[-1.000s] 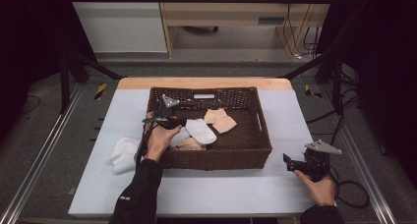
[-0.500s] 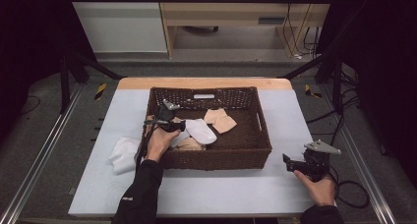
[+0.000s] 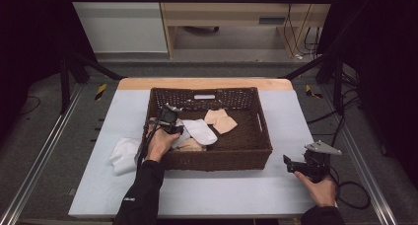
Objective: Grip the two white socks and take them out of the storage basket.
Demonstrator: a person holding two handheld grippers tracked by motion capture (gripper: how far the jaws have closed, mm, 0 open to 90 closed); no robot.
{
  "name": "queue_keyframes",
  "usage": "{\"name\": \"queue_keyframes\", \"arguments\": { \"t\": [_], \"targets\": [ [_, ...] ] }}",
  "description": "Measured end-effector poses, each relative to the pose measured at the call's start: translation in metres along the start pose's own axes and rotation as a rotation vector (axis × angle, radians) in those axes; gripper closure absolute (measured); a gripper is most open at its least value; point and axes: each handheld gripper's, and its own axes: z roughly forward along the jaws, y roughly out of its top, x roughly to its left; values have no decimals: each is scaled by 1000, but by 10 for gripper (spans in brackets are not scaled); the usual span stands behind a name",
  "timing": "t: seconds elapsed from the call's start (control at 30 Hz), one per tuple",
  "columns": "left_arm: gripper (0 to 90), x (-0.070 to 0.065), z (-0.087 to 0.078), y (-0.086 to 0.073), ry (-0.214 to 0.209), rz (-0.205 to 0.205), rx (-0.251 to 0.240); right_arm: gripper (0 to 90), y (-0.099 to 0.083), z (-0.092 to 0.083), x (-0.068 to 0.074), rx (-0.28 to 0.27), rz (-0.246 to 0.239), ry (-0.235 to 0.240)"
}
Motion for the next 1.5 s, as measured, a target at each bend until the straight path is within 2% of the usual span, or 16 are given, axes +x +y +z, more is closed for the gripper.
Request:
{"name": "queue_keyframes", "arguments": {
  "t": [0.17, 0.37, 0.4, 0.43, 0.53, 0.73, 0.8, 0.87, 0.93, 1.0, 1.03, 1.17, 1.23, 1.4, 1.5],
  "targets": [
    [806, -3, -5, 1, -3, 26, -12, 64, 0, 0, 0, 0, -2, -2],
    [846, -2, -13, 2, -26, 19, -86, 64, 0, 0, 0, 0, 0, -2],
    [849, -2, -13, 2, -26, 19, -86, 64, 0, 0, 0, 0, 0, -2],
    [850, -2, -18, 2, -52, -9, -127, 64, 0, 0, 0, -1, 5, -1],
    [852, -1, -25, 3, -77, -16, -213, 64, 0, -1, -1, -1, 5, -5],
    [852, -2, -41, 7, -93, -25, -395, 64, 0, 0, -1, 1, 4, -7],
    [852, -2, -44, 8, -95, -28, -414, 64, 0, 0, -1, 1, 5, -7],
    [852, -2, -55, 9, -108, -32, -491, 64, 0, 0, -1, 1, 5, -6],
    [853, -2, -63, 9, -123, -42, -536, 64, 0, 0, -1, 3, 1, -5],
    [852, -2, -67, 10, -130, -47, -555, 64, 0, 0, -1, 3, 1, -5],
    [852, -4, -76, 11, -141, -53, -589, 64, 0, 0, -1, 2, 0, -6],
    [852, -6, -91, 14, -157, -61, -648, 64, 0, 0, -1, 4, 1, -8],
    [852, -7, -98, 16, -172, -65, -668, 64, 0, 0, -1, 5, 4, -7],
    [852, -8, -112, 18, -172, -61, -707, 64, 0, 0, -1, 5, 6, -6],
    [852, -6, -127, 18, -191, -83, -745, 64, 0, 0, -1, 5, 6, -6]
  ]
}}
